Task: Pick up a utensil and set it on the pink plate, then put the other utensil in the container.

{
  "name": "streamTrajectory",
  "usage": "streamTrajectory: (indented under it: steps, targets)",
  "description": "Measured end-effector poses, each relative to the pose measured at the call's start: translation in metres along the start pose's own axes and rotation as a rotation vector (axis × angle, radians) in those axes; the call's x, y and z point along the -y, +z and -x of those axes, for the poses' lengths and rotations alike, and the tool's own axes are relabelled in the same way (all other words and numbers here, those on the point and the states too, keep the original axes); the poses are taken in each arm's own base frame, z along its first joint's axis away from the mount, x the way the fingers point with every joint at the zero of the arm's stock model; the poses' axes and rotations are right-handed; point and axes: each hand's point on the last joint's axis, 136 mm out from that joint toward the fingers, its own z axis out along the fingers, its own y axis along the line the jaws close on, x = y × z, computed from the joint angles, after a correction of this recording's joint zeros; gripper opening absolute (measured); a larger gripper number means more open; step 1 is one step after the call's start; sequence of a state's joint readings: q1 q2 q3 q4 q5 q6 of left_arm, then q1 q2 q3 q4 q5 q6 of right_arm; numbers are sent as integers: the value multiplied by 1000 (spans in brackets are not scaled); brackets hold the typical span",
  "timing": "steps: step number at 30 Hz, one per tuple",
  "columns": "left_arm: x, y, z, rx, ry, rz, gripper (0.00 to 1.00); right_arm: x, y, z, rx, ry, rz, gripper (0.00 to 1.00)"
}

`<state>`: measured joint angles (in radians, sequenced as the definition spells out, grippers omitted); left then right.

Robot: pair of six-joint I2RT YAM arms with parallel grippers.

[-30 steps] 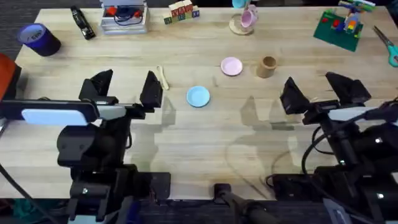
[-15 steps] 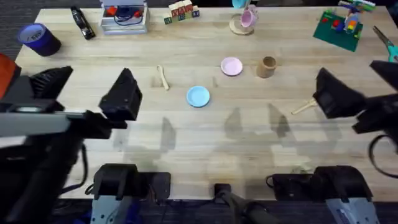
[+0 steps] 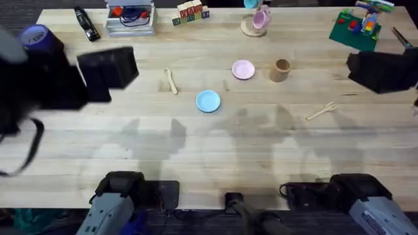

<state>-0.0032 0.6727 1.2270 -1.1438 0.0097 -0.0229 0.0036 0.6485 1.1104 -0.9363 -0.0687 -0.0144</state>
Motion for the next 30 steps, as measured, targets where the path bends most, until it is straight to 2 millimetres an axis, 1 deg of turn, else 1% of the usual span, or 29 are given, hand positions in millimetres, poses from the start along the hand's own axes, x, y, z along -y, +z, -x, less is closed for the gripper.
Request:
streamTrajectory:
  steps: [3, 7, 12, 16, 21, 25, 28, 30]
  targets:
    - [0, 7, 9, -75, -11, 2, 995, 0, 3, -1, -84, 8, 1, 995]
    - [0, 14, 14, -176, -17, 5, 995, 1, 9, -3, -173, 17, 3, 996]
    - [0, 21, 16, -279, -19, 8, 995, 1, 14, 0, -197, 20, 6, 995]
    - [0, 27, 21, -295, -19, 9, 995, 1, 13, 2, -190, 19, 6, 996]
    - [0, 29, 23, -285, -19, 8, 995, 1, 13, 2, -191, 20, 6, 996]
    - [0, 30, 21, -304, -39, 12, 994, 1, 12, 0, -200, 21, 6, 996]
    - [0, 34, 11, -365, -82, 22, 995, 1, 12, -1, -202, 21, 6, 996]
    - [0, 40, 3, -419, -110, 32, 995, 1, 12, -1, -202, 21, 6, 996]
